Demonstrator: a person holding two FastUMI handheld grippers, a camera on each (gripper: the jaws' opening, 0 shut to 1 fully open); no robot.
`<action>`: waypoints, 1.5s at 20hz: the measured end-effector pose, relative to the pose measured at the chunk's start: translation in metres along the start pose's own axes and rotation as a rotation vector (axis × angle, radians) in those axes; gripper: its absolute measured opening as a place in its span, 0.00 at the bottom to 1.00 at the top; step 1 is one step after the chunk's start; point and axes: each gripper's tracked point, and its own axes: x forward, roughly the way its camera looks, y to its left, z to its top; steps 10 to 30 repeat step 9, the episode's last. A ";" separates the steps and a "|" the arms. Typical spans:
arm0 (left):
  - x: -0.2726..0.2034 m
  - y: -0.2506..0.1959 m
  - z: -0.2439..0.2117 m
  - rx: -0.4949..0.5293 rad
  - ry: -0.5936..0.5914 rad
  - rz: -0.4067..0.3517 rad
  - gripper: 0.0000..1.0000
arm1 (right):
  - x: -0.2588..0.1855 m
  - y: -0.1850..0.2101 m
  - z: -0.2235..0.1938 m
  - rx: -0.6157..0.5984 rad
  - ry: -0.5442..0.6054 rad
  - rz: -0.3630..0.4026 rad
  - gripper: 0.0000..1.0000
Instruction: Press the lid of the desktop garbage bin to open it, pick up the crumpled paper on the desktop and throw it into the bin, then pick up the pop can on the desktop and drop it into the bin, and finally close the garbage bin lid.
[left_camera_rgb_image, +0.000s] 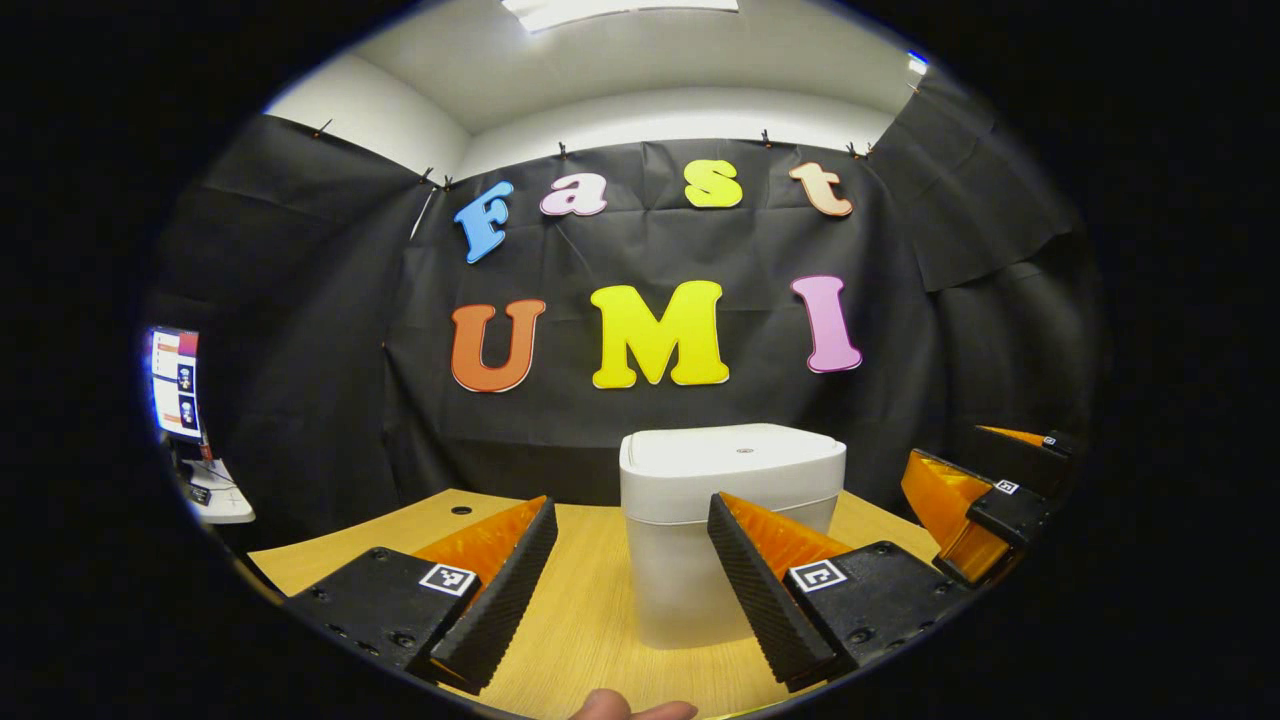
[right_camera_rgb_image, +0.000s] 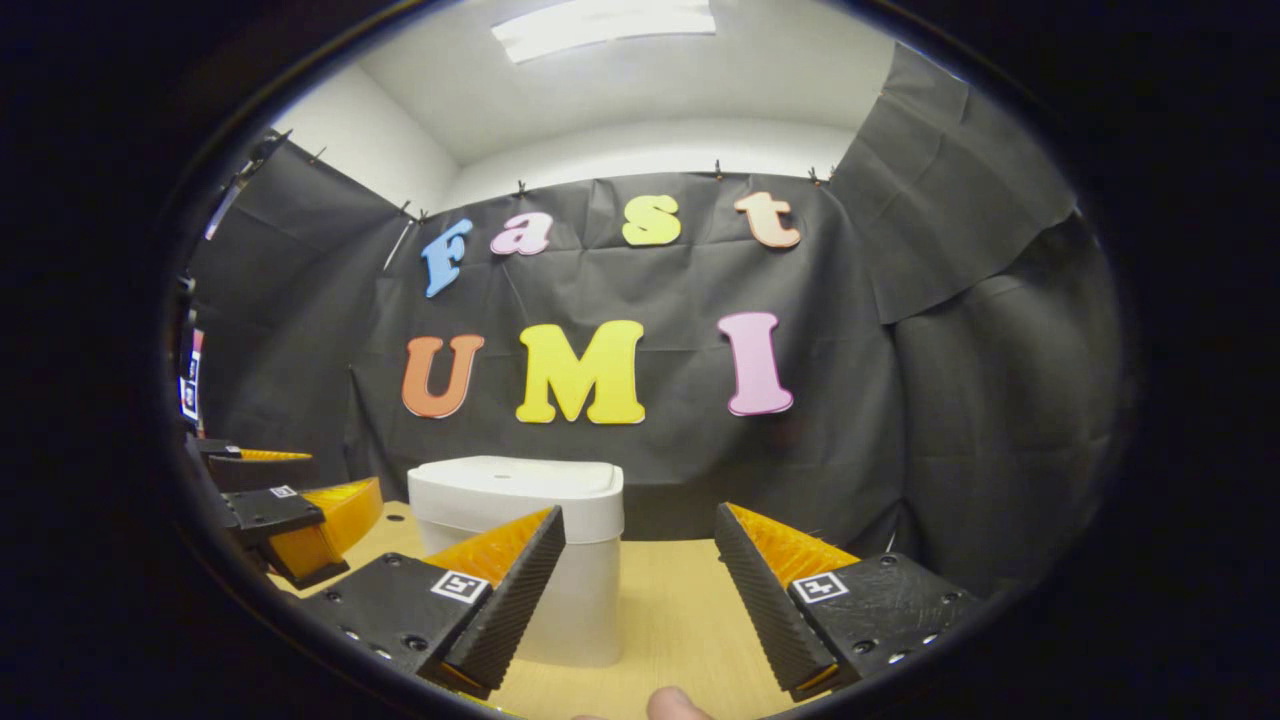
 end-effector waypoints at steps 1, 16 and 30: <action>0.000 0.000 0.001 -0.002 -0.002 0.002 0.97 | 0.000 0.000 -0.001 -0.004 0.003 -0.002 0.94; -0.001 -0.001 0.000 -0.005 0.000 0.002 0.97 | 0.000 -0.001 -0.002 -0.004 0.007 -0.001 0.94; -0.001 -0.001 0.000 -0.005 0.000 0.002 0.97 | 0.000 -0.001 -0.002 -0.004 0.007 -0.001 0.94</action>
